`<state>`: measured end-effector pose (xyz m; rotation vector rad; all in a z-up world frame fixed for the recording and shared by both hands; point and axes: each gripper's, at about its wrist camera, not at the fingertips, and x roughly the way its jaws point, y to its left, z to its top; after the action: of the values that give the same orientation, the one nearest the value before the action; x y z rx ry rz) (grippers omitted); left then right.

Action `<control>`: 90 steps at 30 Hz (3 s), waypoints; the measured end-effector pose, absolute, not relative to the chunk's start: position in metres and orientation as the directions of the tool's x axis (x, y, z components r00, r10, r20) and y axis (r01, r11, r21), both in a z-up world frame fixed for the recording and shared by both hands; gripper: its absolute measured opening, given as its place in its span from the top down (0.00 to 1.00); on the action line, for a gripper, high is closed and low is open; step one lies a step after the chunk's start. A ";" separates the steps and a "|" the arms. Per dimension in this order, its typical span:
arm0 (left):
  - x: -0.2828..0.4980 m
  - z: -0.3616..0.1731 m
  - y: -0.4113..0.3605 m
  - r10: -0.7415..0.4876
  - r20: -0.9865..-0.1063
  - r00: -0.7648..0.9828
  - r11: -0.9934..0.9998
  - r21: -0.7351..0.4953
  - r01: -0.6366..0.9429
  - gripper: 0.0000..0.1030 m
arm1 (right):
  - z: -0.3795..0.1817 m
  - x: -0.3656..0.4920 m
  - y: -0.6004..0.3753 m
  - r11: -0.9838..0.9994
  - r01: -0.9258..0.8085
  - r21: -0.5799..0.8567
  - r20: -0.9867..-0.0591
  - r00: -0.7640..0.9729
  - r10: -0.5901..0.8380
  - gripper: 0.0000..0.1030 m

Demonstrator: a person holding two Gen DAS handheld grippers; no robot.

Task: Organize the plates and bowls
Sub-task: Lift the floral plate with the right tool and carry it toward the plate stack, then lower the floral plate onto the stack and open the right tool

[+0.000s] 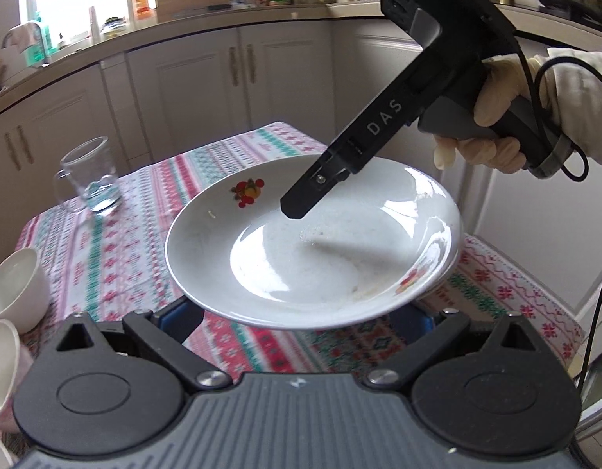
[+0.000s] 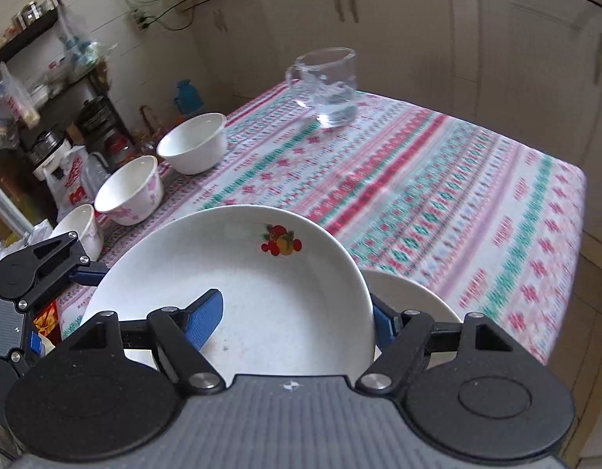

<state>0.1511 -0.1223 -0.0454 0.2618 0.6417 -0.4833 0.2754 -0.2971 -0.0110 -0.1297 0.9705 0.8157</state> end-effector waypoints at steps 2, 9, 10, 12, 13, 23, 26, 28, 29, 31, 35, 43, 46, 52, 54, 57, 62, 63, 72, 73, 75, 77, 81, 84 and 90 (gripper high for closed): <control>0.152 -0.047 -0.129 -0.357 -0.630 0.689 0.849 0.089 0.521 0.03 | -0.012 0.273 -0.307 0.717 -0.652 0.248 -0.773 0.313 0.551 0.21; 0.160 -0.053 -0.143 -0.370 -0.645 0.669 0.827 0.100 0.553 0.03 | -0.022 0.270 -0.331 0.747 -0.614 0.255 -0.773 0.335 0.539 0.21; 0.161 -0.055 -0.145 -0.369 -0.648 0.666 0.826 0.100 0.555 0.03 | -0.024 0.269 -0.333 0.749 -0.610 0.257 -0.774 0.335 0.538 0.21; 0.162 -0.056 -0.146 -0.375 -0.652 0.659 0.824 0.091 0.560 0.03 | -0.026 0.269 -0.336 0.752 -0.606 0.259 -0.773 0.337 0.538 0.21; 0.162 -0.056 -0.146 -0.377 -0.654 0.655 0.823 0.087 0.561 0.03 | -0.028 0.269 -0.337 0.753 -0.604 0.261 -0.773 0.336 0.538 0.21; 0.168 -0.060 -0.149 -0.396 -0.680 0.617 0.812 0.054 0.581 0.03 | -0.035 0.267 -0.344 0.760 -0.596 0.260 -0.782 0.332 0.527 0.21; 0.166 -0.062 -0.153 -0.380 -0.683 0.624 0.806 0.087 0.586 0.03 | -0.035 0.266 -0.345 0.762 -0.593 0.260 -0.781 0.335 0.527 0.21; 0.167 -0.061 -0.153 -0.385 -0.684 0.620 0.806 0.078 0.587 0.03 | -0.035 0.266 -0.346 0.764 -0.592 0.257 -0.782 0.338 0.524 0.21; 0.167 -0.061 -0.153 -0.388 -0.685 0.617 0.806 0.073 0.588 0.03 | -0.035 0.266 -0.347 0.765 -0.591 0.255 -0.783 0.338 0.522 0.21; 0.167 -0.061 -0.153 -0.388 -0.685 0.616 0.804 0.074 0.589 0.03 | -0.034 0.266 -0.348 0.768 -0.588 0.253 -0.785 0.340 0.518 0.21; 0.167 -0.061 -0.154 -0.388 -0.685 0.617 0.804 0.075 0.589 0.03 | -0.033 0.264 -0.350 0.772 -0.585 0.250 -0.786 0.344 0.515 0.17; 0.166 -0.060 -0.153 -0.390 -0.683 0.618 0.808 0.068 0.585 0.03 | -0.029 0.260 -0.352 0.781 -0.576 0.242 -0.785 0.357 0.506 0.13; 0.165 -0.059 -0.153 -0.390 -0.677 0.624 0.807 0.075 0.585 0.03 | -0.027 0.258 -0.352 0.783 -0.575 0.237 -0.786 0.361 0.502 0.09; 0.163 -0.057 -0.154 -0.390 -0.666 0.635 0.806 0.087 0.585 0.03 | -0.021 0.254 -0.353 0.795 -0.564 0.223 -0.787 0.378 0.488 0.06; 0.163 -0.058 -0.154 -0.391 -0.667 0.635 0.805 0.087 0.587 0.03 | -0.019 0.252 -0.353 0.800 -0.562 0.211 -0.789 0.385 0.479 0.05; 0.163 -0.059 -0.154 -0.394 -0.665 0.634 0.804 0.085 0.588 0.03 | -0.017 0.250 -0.353 0.807 -0.557 0.195 -0.793 0.395 0.464 0.04; 0.161 -0.059 -0.152 -0.392 -0.662 0.639 0.806 0.088 0.586 0.03 | -0.016 0.245 -0.351 0.818 -0.554 0.155 -0.806 0.408 0.429 0.03; 0.160 -0.059 -0.151 -0.394 -0.660 0.639 0.805 0.088 0.586 0.03 | -0.016 0.244 -0.350 0.820 -0.554 0.145 -0.809 0.411 0.421 0.03; 0.151 -0.050 -0.144 -0.397 -0.632 0.666 0.812 0.097 0.575 0.03 | -0.013 0.234 -0.346 0.836 -0.543 0.085 -0.817 0.442 0.371 0.01; 0.150 -0.048 -0.142 -0.397 -0.627 0.670 0.813 0.099 0.574 0.03 | -0.010 0.232 -0.345 0.833 -0.547 0.084 -0.810 0.449 0.377 0.01; 0.148 -0.045 -0.139 -0.397 -0.618 0.679 0.817 0.100 0.568 0.03 | -0.003 0.226 -0.339 0.829 -0.555 0.063 -0.801 0.467 0.374 0.00; 0.146 -0.042 -0.133 -0.396 -0.613 0.684 0.822 0.096 0.562 0.03 | 0.004 0.218 -0.330 0.827 -0.562 0.024 -0.797 0.489 0.356 0.00; 0.139 -0.037 -0.121 -0.385 -0.605 0.697 0.834 0.097 0.544 0.03 | 0.016 0.199 -0.312 0.813 -0.581 -0.037 -0.792 0.513 0.331 0.00; 0.131 -0.032 -0.109 -0.377 -0.597 0.708 0.842 0.099 0.531 0.03 | 0.023 0.183 -0.297 0.805 -0.588 -0.079 -0.785 0.534 0.313 0.00; 0.111 -0.020 -0.085 -0.363 -0.572 0.736 0.861 0.097 0.500 0.03 | 0.032 0.154 -0.263 0.791 -0.593 -0.153 -0.779 0.564 0.273 0.00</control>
<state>0.1111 -0.0848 -0.0201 0.2519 0.5715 -0.4798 0.1544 -0.2632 0.0320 -0.4273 0.8249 0.5278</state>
